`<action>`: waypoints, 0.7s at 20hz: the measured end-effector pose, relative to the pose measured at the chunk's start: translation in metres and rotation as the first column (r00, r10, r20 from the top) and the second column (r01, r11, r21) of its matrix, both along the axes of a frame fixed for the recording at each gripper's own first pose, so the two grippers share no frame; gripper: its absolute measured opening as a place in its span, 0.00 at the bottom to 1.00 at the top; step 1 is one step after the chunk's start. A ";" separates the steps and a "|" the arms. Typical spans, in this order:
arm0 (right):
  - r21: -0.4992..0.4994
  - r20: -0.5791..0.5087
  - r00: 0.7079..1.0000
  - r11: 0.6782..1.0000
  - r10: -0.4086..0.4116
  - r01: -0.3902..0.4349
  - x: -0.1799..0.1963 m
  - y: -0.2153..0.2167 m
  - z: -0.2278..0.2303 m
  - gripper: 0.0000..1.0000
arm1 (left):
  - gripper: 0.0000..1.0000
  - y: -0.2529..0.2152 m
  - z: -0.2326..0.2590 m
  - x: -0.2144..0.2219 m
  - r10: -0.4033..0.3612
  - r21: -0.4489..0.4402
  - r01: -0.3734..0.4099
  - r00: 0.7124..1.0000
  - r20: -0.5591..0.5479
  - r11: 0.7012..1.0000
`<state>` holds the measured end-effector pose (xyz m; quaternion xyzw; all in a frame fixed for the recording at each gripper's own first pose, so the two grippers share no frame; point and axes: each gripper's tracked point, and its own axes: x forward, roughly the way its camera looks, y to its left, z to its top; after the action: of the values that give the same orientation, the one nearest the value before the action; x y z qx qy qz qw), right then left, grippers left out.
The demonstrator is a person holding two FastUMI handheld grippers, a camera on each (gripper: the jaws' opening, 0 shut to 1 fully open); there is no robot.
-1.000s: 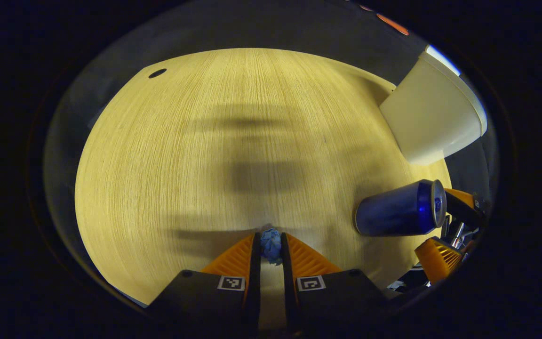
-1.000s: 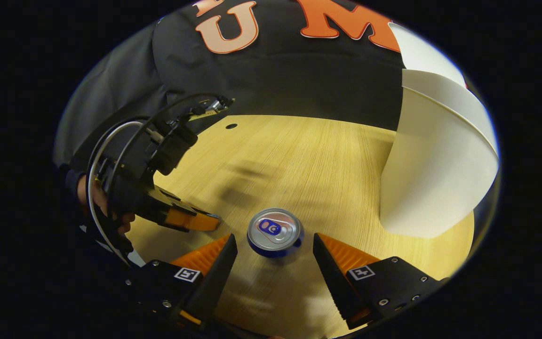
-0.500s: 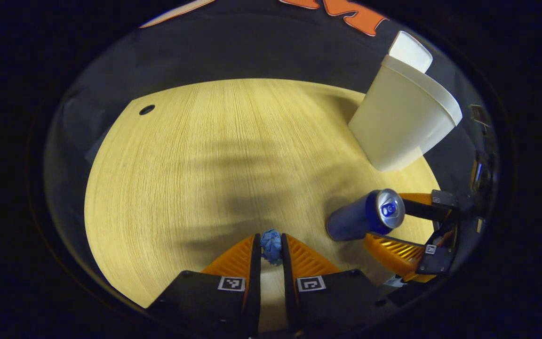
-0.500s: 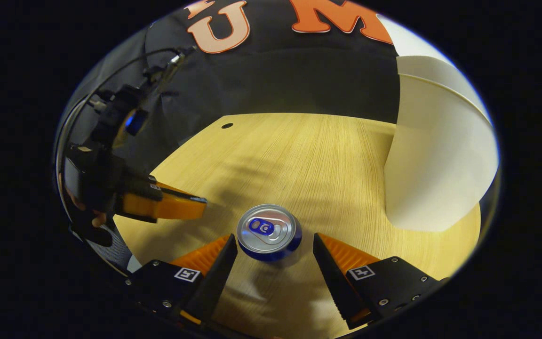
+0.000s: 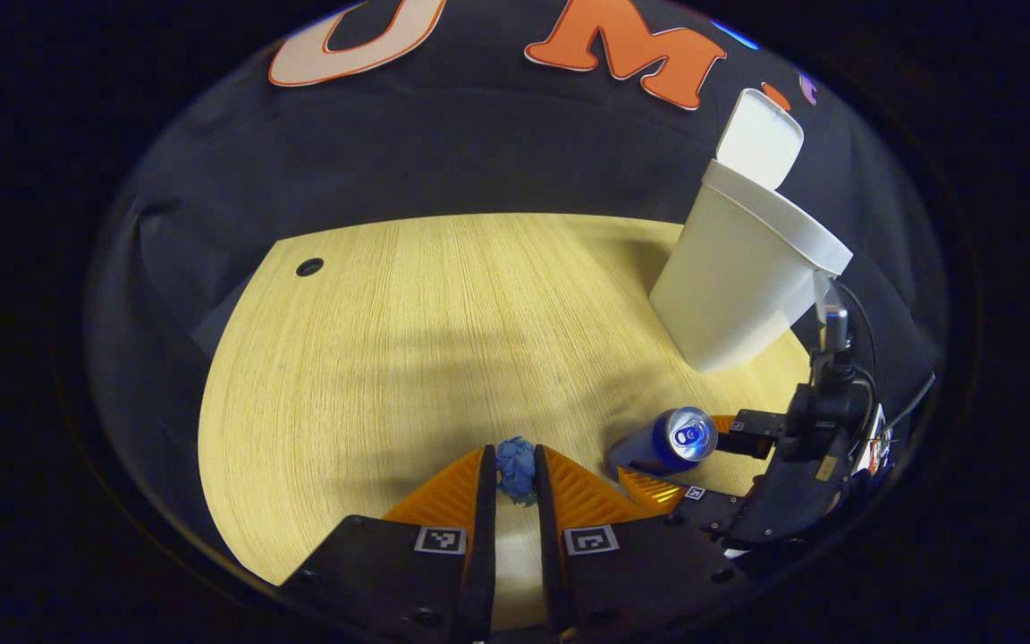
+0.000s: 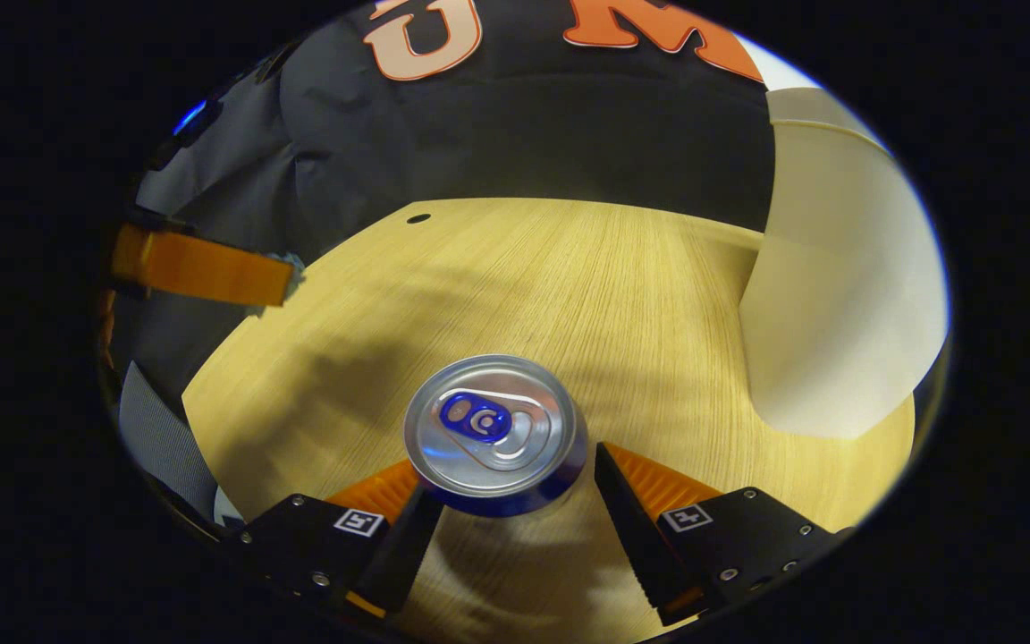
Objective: Press the lid of the desktop garbage bin to open it, pick up the crumpled paper on the desktop and throw it into the bin, then pick up the pop can on the desktop and drop it into the bin, and finally close the garbage bin lid.
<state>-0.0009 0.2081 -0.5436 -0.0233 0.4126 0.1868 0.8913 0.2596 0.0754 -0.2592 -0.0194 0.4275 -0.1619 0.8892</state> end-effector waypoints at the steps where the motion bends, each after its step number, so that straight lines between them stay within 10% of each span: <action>1: -0.001 0.005 1.000 1.000 0.001 -0.001 0.002 0.005 0.001 0.92 | 0.25 0.001 0.005 0.000 -0.001 -0.001 0.001 1.000 0.009 1.000; 14: -0.013 0.043 0.997 0.997 -0.069 0.070 -0.005 -0.019 0.048 0.80 | 0.26 0.001 0.026 0.041 -0.064 -0.072 0.073 0.991 0.117 0.995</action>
<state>-0.0058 0.1888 -0.4954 -0.0194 0.3952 0.1523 0.9057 0.3010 0.0762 -0.2333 -0.0290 0.3700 -0.2094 0.9047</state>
